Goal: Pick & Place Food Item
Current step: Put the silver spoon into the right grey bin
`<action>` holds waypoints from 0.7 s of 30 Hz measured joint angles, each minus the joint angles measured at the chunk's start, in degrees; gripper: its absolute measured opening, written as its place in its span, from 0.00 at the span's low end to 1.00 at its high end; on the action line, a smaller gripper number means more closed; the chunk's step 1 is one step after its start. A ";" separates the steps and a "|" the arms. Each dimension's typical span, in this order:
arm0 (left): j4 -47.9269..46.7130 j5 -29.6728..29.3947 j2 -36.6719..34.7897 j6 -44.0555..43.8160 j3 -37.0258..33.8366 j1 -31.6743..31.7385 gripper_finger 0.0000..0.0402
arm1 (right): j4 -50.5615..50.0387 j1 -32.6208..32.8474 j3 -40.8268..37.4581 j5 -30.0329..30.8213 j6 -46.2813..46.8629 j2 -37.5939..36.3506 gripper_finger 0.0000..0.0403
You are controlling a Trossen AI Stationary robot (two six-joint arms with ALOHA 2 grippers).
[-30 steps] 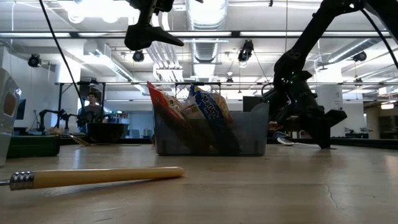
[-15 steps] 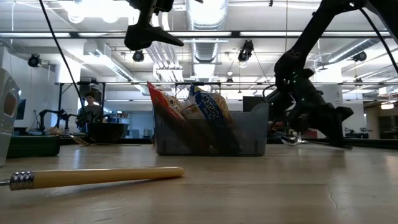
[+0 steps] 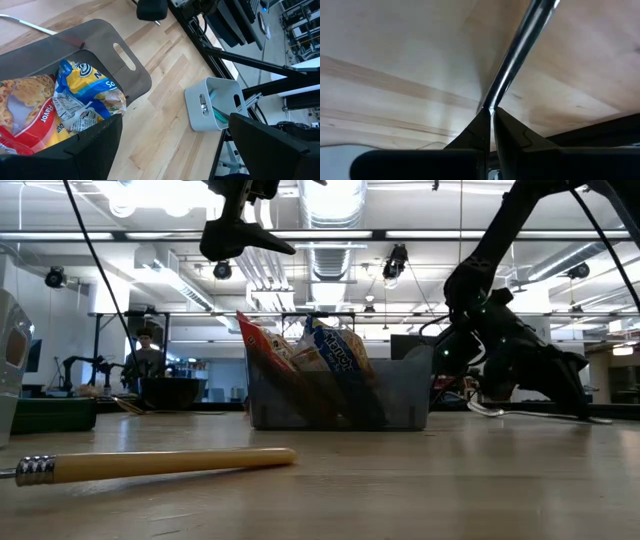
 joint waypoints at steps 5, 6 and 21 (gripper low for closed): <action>0.02 0.00 0.00 0.02 0.00 0.00 0.92 | 0.33 1.59 -0.04 -1.36 1.27 -0.31 0.04; 0.00 0.00 0.00 0.04 0.00 0.00 0.92 | 0.38 1.79 -0.04 -1.57 1.23 -0.31 0.04; 0.00 0.42 0.00 0.15 0.00 0.00 0.92 | 0.01 1.85 -0.08 -2.55 -1.72 -0.42 0.21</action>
